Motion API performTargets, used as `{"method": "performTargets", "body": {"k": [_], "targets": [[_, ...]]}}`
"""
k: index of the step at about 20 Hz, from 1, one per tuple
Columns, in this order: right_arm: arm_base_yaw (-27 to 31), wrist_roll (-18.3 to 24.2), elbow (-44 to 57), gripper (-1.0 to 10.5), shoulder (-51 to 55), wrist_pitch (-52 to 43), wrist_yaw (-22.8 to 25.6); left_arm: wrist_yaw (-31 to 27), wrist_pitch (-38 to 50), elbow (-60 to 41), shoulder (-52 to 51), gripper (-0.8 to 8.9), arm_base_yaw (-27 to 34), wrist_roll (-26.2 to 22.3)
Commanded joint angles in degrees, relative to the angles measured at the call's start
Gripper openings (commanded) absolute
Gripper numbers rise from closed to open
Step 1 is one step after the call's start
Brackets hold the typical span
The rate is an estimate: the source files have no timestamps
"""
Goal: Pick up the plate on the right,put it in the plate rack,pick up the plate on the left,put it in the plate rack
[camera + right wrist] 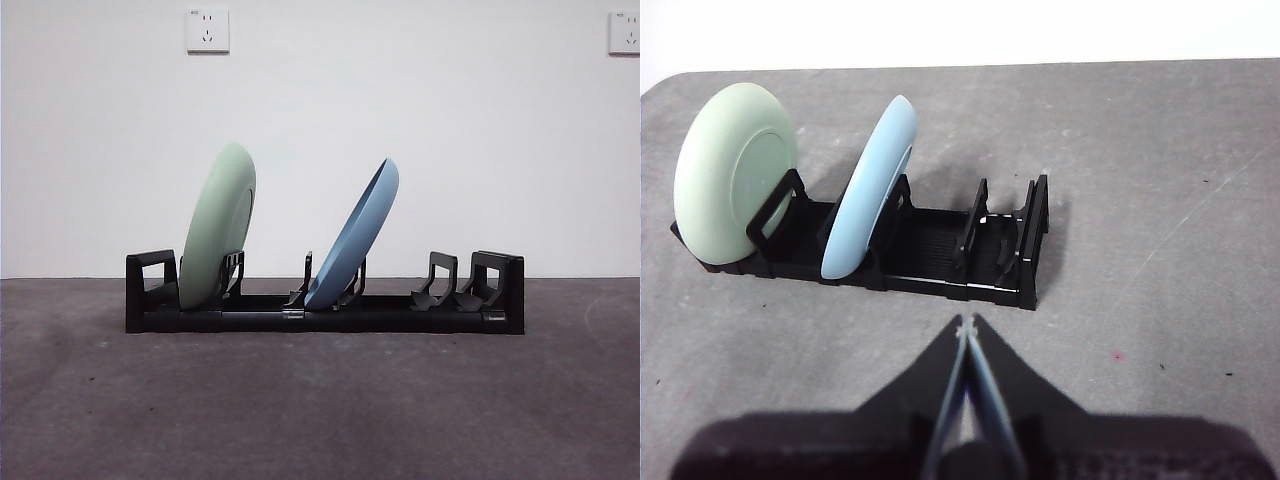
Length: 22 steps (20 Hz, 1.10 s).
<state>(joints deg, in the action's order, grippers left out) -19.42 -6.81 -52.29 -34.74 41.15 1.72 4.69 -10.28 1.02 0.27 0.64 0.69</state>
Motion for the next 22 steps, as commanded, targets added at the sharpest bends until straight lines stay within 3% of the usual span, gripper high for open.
{"method": "performTargets", "body": {"k": [1,16,20,22], "targets": [[0.0,0.3,0.5,0.0,0.0,-0.1,0.2,0.0,0.1,-0.8,-0.1,-0.03,0.2,1.0],[0.0,0.3,0.5,0.0,0.1,0.4,0.2,-0.1,0.1,-0.8,-0.1,-0.03,0.2,1.0],[2.3,8.3,1.4,0.0,3.3,-1.0,3.3,-0.1,0.1,-0.8,-0.1,-0.03,0.2,1.0],[6.1,9.3,5.0,0.0,7.2,-7.1,2.1,-0.1,0.1,-0.8,-0.1,-0.03,0.2,1.0]]}}
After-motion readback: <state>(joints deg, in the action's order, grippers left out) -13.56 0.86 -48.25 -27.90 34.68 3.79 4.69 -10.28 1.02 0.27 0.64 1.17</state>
